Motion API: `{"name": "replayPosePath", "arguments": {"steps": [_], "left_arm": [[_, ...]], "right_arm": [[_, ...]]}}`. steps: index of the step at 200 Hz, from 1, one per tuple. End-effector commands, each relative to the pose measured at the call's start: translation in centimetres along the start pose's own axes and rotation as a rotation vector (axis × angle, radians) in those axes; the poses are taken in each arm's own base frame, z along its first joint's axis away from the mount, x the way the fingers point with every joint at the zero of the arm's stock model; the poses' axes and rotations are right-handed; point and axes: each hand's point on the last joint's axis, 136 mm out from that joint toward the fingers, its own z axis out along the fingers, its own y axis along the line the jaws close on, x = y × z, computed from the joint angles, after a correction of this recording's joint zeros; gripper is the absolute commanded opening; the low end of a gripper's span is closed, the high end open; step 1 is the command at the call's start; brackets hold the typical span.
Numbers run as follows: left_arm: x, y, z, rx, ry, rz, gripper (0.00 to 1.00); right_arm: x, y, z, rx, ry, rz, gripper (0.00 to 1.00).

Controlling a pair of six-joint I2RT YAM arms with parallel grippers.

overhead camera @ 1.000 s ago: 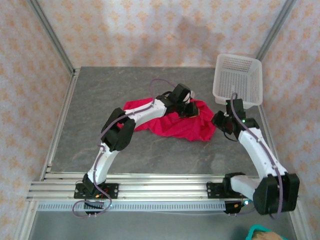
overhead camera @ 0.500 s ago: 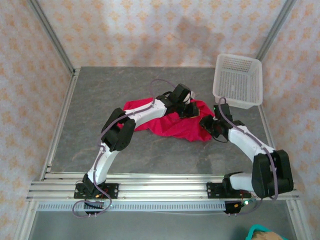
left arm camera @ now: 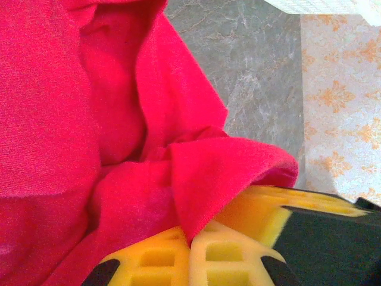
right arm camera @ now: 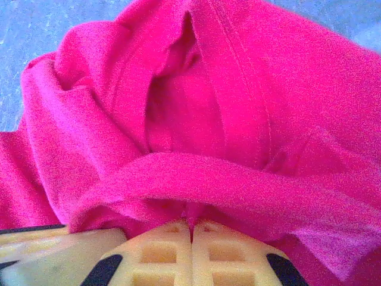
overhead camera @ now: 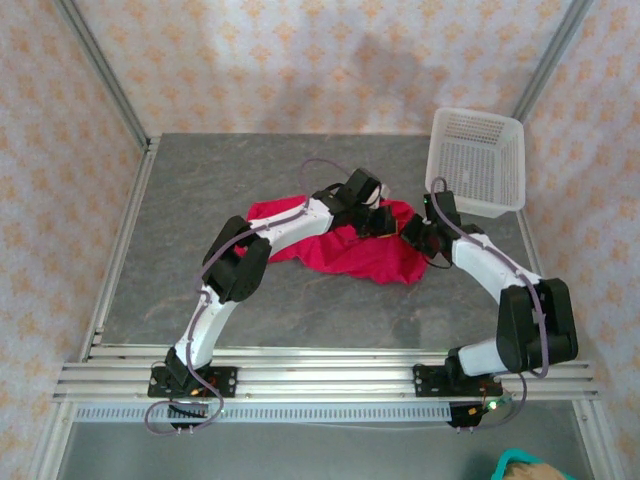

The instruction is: Fold the inside-out t-shirt

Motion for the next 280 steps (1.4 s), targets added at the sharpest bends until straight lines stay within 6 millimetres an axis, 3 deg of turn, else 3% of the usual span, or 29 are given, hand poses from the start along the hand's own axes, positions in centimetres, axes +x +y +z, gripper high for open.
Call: {"name": "replayPosePath", "arguments": {"steps": [1,43,69,106,133,158,182,201,208,223,256,280], "left_arm": [[-0.8,-1.3,-2.3,0.013,-0.022,0.028,0.0],[-1.4,-0.3,-2.9,-0.007,-0.024,0.024,0.0],[-1.8,-0.2,-3.5,-0.025,-0.017,0.053,0.0],[-1.9,-0.5,-4.9,-0.023,-0.014,0.118,0.25],[-1.5,-0.2,-5.7,-0.025,-0.007,0.135,0.31],[-0.8,0.1,-6.4,-0.037,0.006,0.146,0.31],[0.2,0.3,-8.1,-0.051,0.012,0.214,0.31],[1.3,0.3,-10.3,-0.067,-0.001,0.29,0.35],[1.9,0.3,-10.7,-0.059,0.001,0.319,0.35],[2.9,-1.4,-12.2,0.005,-0.031,0.398,0.36],[6.1,-3.6,-10.2,0.018,-0.023,0.525,0.35],[6.3,-4.1,-7.3,0.026,-0.018,0.467,0.36]], "right_arm": [[-0.5,0.3,-1.3,0.013,-0.015,-0.035,0.0],[-0.6,1.5,-5.1,-0.027,-0.037,-0.048,0.0],[-1.2,3.9,-8.7,-0.105,-0.059,-0.056,0.0],[-2.6,7.0,-14.4,-0.197,-0.115,-0.084,0.0],[-3.8,8.2,-16.5,-0.246,-0.137,-0.076,0.0],[-5.4,8.9,-16.9,-0.29,-0.153,-0.041,0.0],[-6.0,9.4,-15.8,-0.312,-0.13,-0.015,0.0],[-5.5,8.5,-14.4,-0.285,-0.108,-0.004,0.0],[-5.3,7.7,-13.1,-0.257,-0.082,0.01,0.0],[-5.0,7.0,-12.1,-0.242,-0.071,0.022,0.0],[-5.2,6.6,-11.5,-0.233,-0.076,0.036,0.0],[-5.3,6.7,-11.8,-0.234,-0.08,0.037,0.0]]}}
